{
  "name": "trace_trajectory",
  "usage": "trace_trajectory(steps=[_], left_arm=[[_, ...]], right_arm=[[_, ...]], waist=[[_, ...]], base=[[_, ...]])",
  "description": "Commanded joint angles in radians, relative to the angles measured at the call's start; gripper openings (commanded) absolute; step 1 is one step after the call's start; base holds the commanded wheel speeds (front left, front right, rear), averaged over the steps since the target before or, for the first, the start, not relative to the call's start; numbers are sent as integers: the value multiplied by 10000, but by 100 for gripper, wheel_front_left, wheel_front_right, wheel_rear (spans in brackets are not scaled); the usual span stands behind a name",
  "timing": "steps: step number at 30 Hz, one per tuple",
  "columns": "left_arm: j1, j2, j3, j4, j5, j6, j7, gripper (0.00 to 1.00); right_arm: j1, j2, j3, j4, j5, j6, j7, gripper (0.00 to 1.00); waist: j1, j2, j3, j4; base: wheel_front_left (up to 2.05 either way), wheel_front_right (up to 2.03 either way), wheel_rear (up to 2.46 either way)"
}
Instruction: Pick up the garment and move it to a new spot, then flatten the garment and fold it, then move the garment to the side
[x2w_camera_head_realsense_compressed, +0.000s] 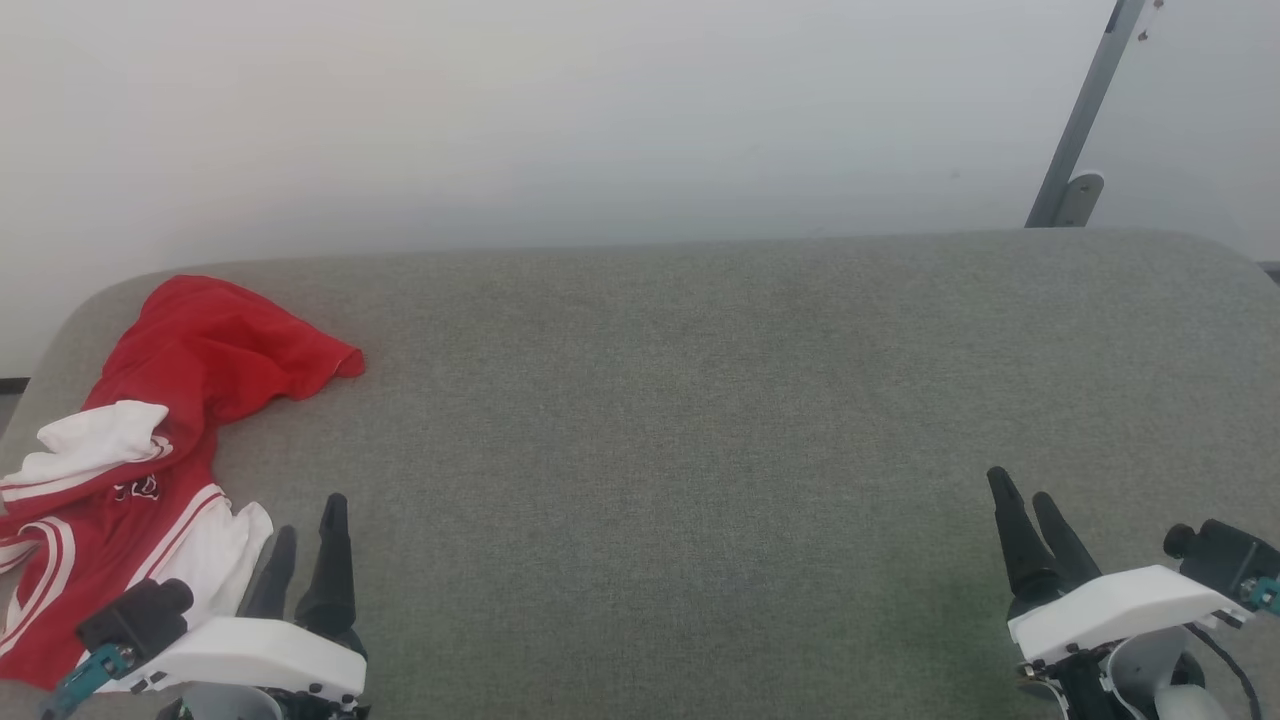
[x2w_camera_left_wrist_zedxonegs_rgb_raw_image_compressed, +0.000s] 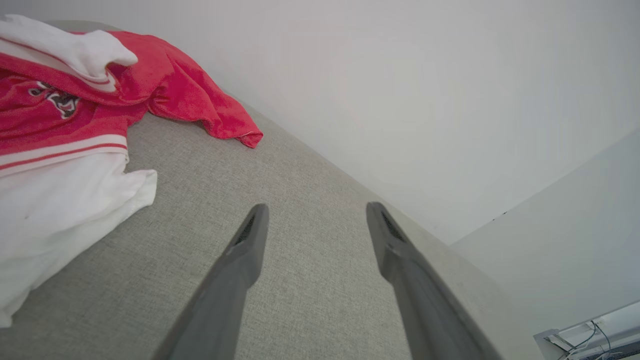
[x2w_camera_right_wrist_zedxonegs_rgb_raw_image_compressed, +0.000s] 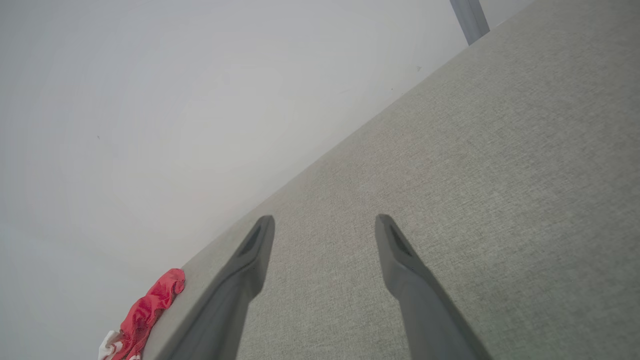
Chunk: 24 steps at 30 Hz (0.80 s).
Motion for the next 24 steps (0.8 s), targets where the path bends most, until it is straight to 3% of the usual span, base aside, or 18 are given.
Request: trace_trajectory(steps=[1,24], left_arm=[[-135,65,41,-115,355,-44,-100,100],[113,-163,327,-397,3104,-170,-703,100]], right_arm=[[-99,-44,-18,-144,-228,4,-105,100],[185,-45,22,-571,-2295,5,-429,100]], waist=[[0,-1,-4,3],[0,-1,-114,-15]], base=[[0,0,0],[0,0,0]])
